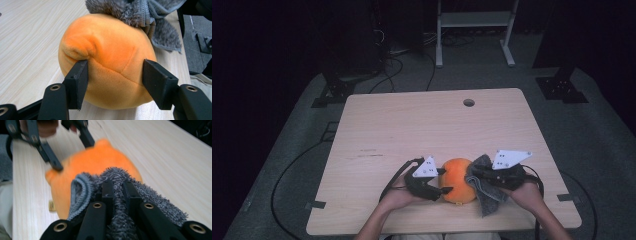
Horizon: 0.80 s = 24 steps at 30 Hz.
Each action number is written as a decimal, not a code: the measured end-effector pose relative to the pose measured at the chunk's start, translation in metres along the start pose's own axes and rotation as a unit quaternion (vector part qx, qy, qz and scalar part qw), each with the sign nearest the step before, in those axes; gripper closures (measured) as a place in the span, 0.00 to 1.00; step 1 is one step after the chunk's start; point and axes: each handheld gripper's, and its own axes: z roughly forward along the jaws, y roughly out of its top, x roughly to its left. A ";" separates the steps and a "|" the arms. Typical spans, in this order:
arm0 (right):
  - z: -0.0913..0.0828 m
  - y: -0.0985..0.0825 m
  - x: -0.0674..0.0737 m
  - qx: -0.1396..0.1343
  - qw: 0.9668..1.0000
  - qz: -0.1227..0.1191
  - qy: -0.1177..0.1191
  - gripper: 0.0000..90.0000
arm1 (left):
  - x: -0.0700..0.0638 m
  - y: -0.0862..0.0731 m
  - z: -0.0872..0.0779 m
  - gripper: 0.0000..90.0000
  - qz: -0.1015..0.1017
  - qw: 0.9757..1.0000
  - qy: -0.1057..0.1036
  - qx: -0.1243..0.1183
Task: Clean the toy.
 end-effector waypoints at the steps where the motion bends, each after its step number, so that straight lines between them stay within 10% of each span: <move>1: 0.001 0.005 0.002 -0.008 1.000 -0.003 0.008 0.90 | -0.001 0.000 0.000 0.43 0.002 1.000 -0.001 -0.002; 6: 0.019 0.038 0.006 -0.001 0.999 -0.032 0.039 0.90 | -0.003 0.001 -0.001 0.42 0.011 1.000 -0.012 0.002; 12: 0.033 0.034 0.005 0.008 0.999 -0.010 0.049 0.90 | 0.005 0.003 -0.002 0.20 -0.036 0.999 0.007 0.006; 24: 0.008 0.008 -0.019 0.013 0.999 0.038 0.037 0.90 | -0.005 0.004 0.003 0.35 0.000 1.000 0.013 0.000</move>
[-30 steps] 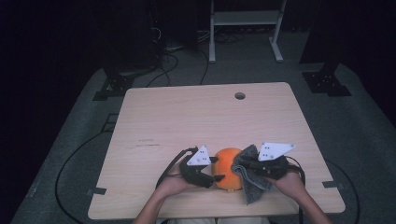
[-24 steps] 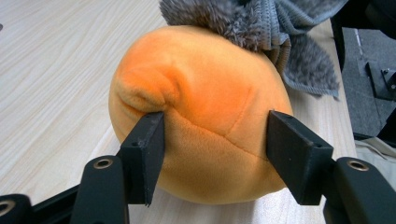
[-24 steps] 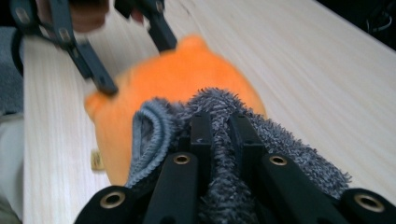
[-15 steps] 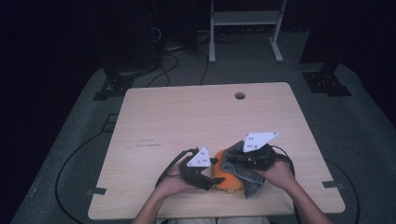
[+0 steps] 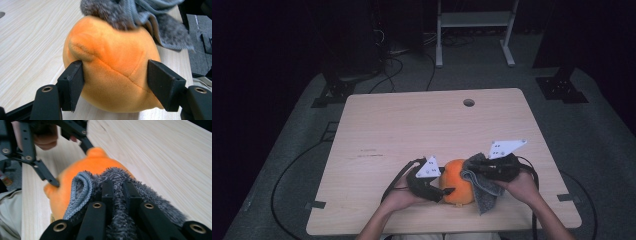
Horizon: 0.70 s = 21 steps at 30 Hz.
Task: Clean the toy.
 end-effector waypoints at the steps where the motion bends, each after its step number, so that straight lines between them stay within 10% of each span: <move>1: -0.003 0.003 0.001 -0.001 1.000 -0.007 -0.003 0.90 | -0.001 0.000 0.000 0.35 0.005 1.000 0.002 -0.002; 11: 0.019 0.047 0.007 0.004 0.999 -0.039 0.030 0.90 | -0.013 0.002 0.000 0.37 0.075 0.997 0.000 -0.001; 21: 0.022 0.020 -0.020 0.004 1.000 0.022 0.021 0.90 | -0.007 -0.004 -0.002 0.37 0.053 0.999 -0.006 0.000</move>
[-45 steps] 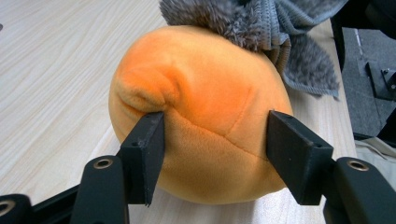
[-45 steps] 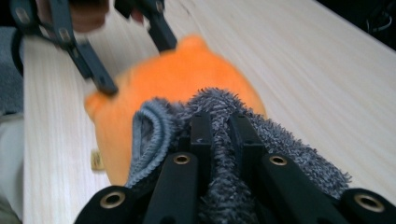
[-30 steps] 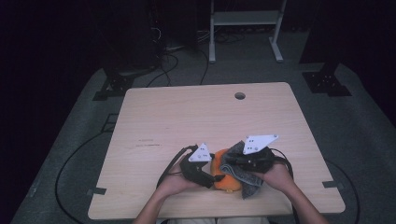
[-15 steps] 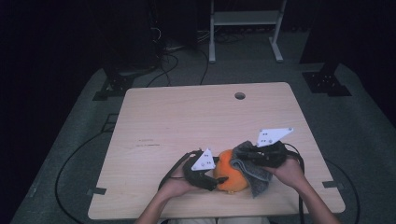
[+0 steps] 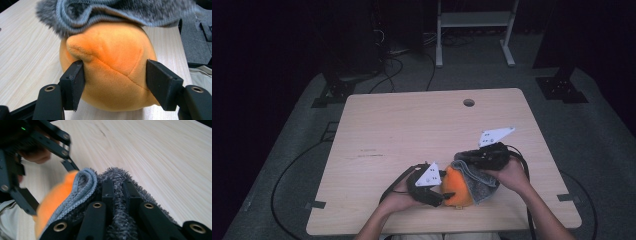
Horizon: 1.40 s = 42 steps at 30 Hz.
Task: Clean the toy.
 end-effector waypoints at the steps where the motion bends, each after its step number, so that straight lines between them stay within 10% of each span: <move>1: -0.002 -0.004 -0.002 -0.002 1.000 0.003 -0.005 0.90 | 0.001 0.000 0.000 0.37 0.000 1.000 -0.001 0.001; 11: -0.028 -0.044 -0.006 -0.010 0.998 0.044 -0.043 0.90 | 0.007 -0.005 0.000 0.37 -0.026 1.000 0.002 0.000; 15: -0.036 -0.025 0.029 -0.070 0.997 -0.014 -0.015 0.90 | 0.012 -0.008 0.002 0.37 -0.048 0.999 0.012 -0.001; 20: -0.024 -0.014 0.044 -0.051 0.998 -0.046 -0.010 0.90 | 0.011 -0.007 0.001 0.35 -0.046 0.999 0.020 -0.001; 25: 0.000 -0.018 0.039 -0.047 0.998 -0.040 -0.017 0.90 | 0.019 -0.005 -0.008 0.15 -0.065 0.998 0.001 -0.010; 29: 0.004 -0.018 0.035 -0.050 0.997 -0.043 -0.027 0.90 | 0.018 -0.008 -0.010 0.26 -0.043 0.999 0.014 -0.001; 42: -0.024 -0.062 0.022 -0.060 0.996 0.008 -0.060 0.90 | 0.022 -0.011 0.001 0.37 -0.088 0.996 0.010 -0.008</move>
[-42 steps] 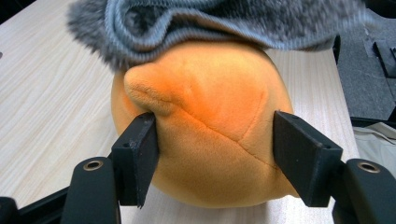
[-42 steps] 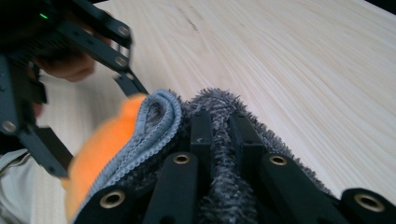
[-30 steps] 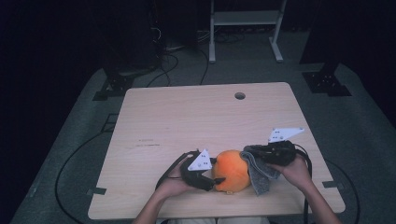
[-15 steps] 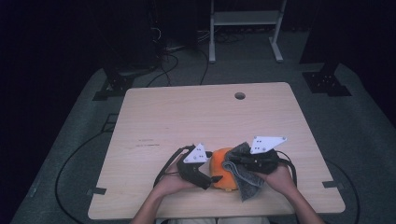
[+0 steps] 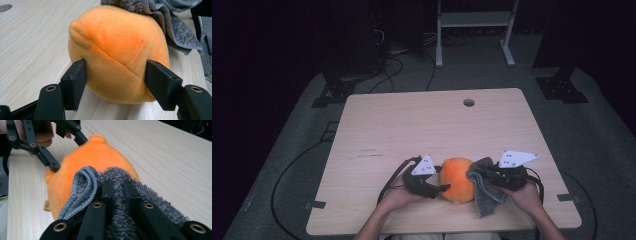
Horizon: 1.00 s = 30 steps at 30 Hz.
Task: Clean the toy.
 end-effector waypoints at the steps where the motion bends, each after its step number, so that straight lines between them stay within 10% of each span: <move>1: 0.001 -0.002 -0.004 -0.001 1.000 0.006 0.002 0.90 | 0.000 0.001 -0.001 0.35 -0.003 1.000 -0.005 -0.003; 5: 0.006 -0.002 -0.010 -0.005 1.000 0.013 -0.002 0.90 | -0.001 0.005 -0.011 0.29 0.014 0.999 -0.032 -0.021; 11: 0.005 0.003 -0.015 -0.010 0.999 0.030 0.000 0.90 | -0.003 0.001 -0.005 0.49 0.035 0.998 -0.045 -0.001; 15: -0.004 0.029 0.011 -0.045 0.999 -0.019 0.016 0.90 | -0.005 0.005 -0.003 0.50 0.034 0.999 -0.038 -0.009; 20: 0.018 0.050 0.042 0.009 0.995 -0.101 0.024 0.90 | -0.008 0.006 -0.002 0.45 0.038 0.998 -0.045 0.002; 30: 0.019 0.030 0.030 0.002 0.996 -0.083 0.016 0.90 | 0.000 -0.001 0.000 0.46 0.016 0.999 -0.041 0.008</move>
